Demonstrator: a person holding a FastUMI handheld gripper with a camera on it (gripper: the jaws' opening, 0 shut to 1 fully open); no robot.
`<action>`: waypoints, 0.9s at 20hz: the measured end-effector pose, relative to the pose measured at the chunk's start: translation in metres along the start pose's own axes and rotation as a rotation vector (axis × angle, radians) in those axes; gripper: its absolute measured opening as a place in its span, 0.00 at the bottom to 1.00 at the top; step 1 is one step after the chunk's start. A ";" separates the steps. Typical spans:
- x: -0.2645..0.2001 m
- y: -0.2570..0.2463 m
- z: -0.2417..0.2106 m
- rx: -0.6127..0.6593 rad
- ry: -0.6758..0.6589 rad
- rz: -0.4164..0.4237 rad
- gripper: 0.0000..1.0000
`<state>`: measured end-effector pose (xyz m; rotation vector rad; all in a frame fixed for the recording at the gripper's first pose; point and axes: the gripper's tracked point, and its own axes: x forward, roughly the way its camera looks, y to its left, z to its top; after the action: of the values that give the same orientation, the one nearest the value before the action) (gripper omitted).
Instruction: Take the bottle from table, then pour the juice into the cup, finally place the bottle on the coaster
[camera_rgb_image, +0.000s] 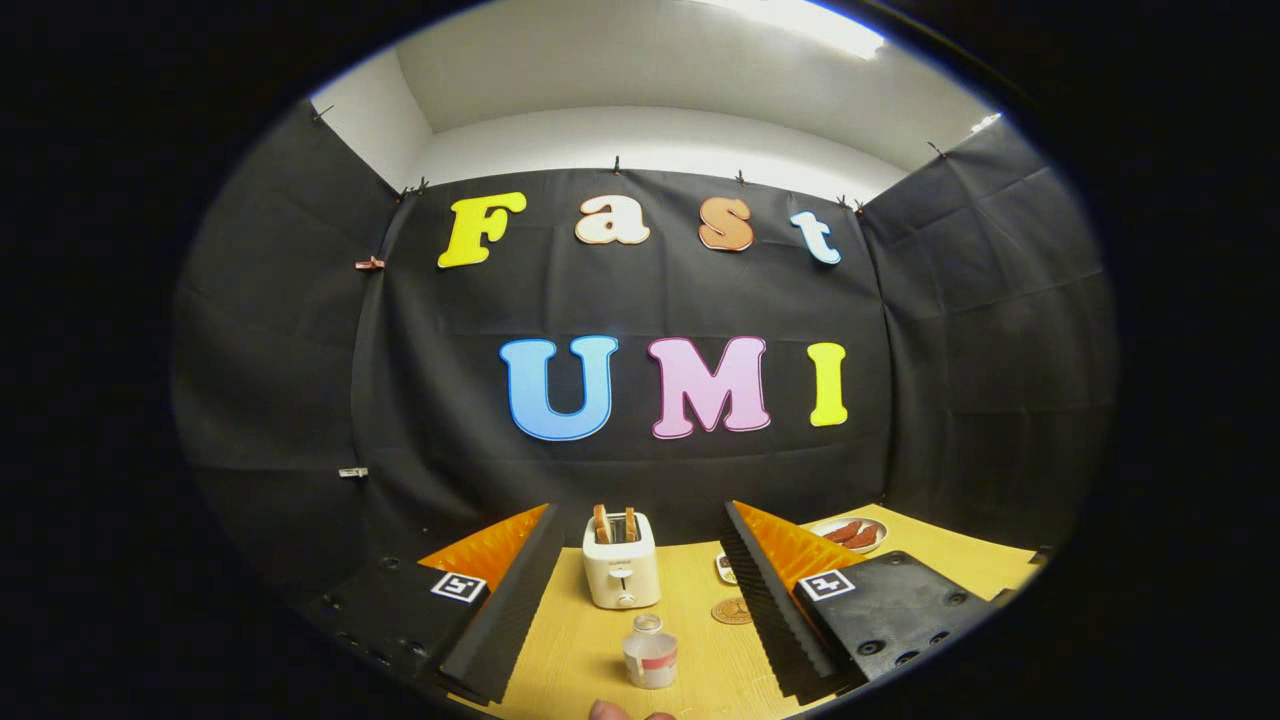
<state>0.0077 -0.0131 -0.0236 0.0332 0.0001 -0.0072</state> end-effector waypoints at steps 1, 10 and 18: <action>0.001 -0.003 -0.006 0.008 0.005 -0.006 0.97; 0.003 -0.024 -0.104 -0.007 0.114 -0.052 0.98; 0.015 -0.017 -0.203 -0.017 0.213 -0.031 0.98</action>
<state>0.0229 -0.0238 -0.2274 0.0170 0.2134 -0.0345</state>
